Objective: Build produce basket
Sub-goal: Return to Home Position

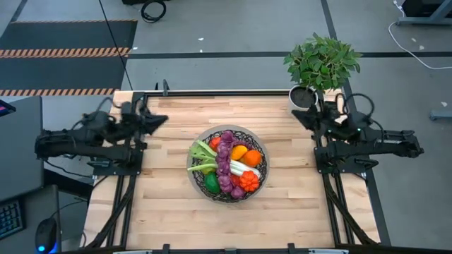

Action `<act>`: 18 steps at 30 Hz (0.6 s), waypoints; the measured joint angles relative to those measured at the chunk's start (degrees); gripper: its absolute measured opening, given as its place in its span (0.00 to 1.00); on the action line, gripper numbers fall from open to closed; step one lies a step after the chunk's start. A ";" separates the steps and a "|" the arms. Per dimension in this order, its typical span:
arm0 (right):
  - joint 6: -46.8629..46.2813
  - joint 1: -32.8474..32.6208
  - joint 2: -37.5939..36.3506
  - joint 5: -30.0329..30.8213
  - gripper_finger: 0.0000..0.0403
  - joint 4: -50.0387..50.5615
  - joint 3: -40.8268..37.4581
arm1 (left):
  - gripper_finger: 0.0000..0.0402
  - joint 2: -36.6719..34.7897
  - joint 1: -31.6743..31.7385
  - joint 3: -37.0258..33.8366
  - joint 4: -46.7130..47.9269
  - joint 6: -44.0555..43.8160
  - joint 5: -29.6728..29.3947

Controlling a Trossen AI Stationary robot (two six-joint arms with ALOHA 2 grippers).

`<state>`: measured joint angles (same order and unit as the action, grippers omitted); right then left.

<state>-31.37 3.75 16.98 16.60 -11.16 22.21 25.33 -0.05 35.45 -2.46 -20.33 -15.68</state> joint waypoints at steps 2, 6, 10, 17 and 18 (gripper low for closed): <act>0.01 0.00 -3.26 2.31 0.02 -1.91 -2.54 | 0.00 -3.66 -0.01 -2.55 -3.76 0.22 -0.99; 1.27 0.00 -8.38 4.46 0.02 -4.30 -5.96 | 0.00 -9.48 -0.09 -9.58 -13.02 -0.30 -0.88; 5.40 0.00 -12.49 4.80 0.02 -4.46 -7.50 | 0.00 -11.59 -0.18 -17.60 -24.06 -0.22 -0.63; 8.62 0.00 -16.72 8.71 0.02 -3.02 -9.26 | 0.00 -11.57 -0.18 -33.94 -51.21 -1.64 -0.63; 8.66 0.00 -16.65 8.89 0.02 -2.71 -9.35 | 0.00 -11.53 -0.15 -35.03 -53.19 -1.89 -0.83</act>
<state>-22.71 3.75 0.33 25.50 -13.88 12.85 13.80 -0.20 0.41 -55.65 -22.22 -16.51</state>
